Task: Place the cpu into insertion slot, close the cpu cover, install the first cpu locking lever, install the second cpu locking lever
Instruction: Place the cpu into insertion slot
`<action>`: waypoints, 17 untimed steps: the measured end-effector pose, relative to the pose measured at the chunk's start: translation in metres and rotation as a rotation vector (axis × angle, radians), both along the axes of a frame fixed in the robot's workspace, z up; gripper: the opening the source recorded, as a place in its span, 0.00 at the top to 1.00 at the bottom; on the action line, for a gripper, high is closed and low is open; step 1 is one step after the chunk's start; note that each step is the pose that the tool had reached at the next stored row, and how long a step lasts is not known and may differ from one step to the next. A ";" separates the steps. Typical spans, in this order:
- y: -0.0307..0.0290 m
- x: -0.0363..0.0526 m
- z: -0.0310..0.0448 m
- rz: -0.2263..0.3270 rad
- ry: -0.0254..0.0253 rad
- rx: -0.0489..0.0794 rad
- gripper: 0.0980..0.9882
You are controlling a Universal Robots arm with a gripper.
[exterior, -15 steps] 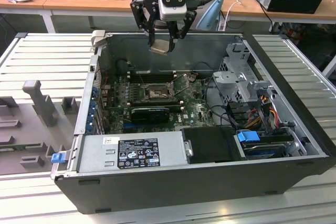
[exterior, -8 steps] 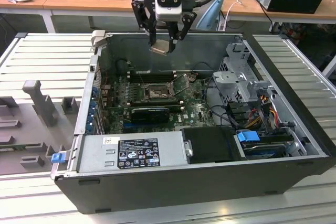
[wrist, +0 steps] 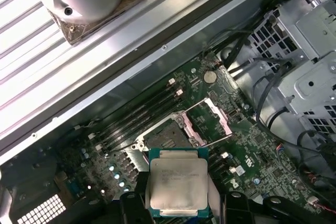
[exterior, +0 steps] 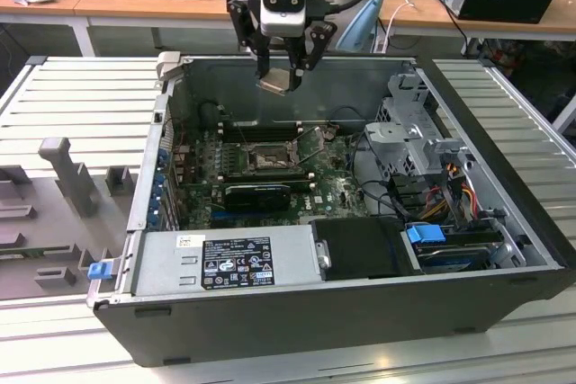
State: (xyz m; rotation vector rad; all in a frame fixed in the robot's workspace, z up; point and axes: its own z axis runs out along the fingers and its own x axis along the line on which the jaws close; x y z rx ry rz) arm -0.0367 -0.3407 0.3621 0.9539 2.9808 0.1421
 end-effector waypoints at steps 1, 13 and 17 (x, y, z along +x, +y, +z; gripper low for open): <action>0.0000 0.0000 0.0000 -0.009 0.0000 0.000 0.52; 0.0000 0.0000 -0.0001 -0.083 0.0000 0.000 0.52; 0.0000 0.0000 -0.0002 -0.112 0.0000 0.000 0.52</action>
